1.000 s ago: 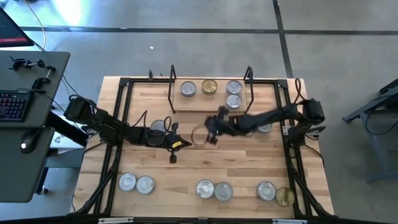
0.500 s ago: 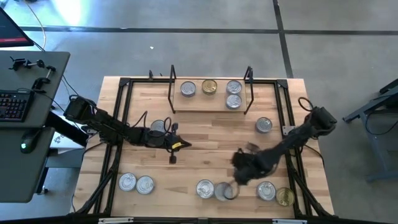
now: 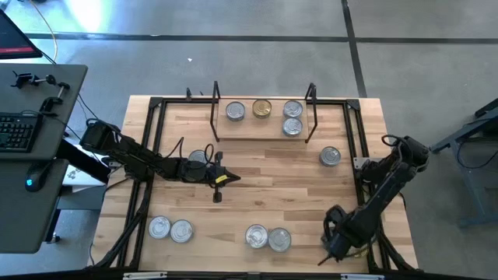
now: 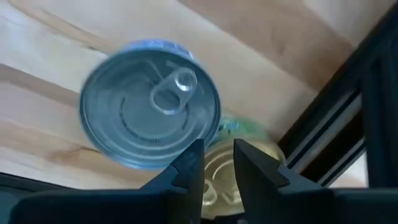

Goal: Stack canned seafood by type on shelf
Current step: Put the right green tuna can on the shelf aligned with the other green tuna can

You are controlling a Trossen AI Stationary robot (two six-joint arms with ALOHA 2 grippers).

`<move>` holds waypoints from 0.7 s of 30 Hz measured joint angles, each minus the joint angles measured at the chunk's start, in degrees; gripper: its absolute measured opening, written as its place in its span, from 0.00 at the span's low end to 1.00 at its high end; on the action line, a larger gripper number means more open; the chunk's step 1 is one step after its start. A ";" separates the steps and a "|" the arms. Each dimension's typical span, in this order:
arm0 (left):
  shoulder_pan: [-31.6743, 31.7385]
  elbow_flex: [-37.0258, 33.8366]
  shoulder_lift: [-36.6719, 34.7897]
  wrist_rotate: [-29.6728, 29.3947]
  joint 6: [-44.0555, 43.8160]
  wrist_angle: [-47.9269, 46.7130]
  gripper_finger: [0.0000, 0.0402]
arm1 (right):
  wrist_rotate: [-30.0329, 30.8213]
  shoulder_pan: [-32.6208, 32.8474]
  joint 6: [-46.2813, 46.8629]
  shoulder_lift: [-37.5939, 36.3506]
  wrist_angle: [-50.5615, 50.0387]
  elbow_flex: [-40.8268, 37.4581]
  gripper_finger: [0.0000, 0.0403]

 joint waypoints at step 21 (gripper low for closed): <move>0.00 0.00 0.00 0.00 0.00 0.21 0.01 | -9.55 2.97 9.04 -0.28 15.40 -11.11 0.01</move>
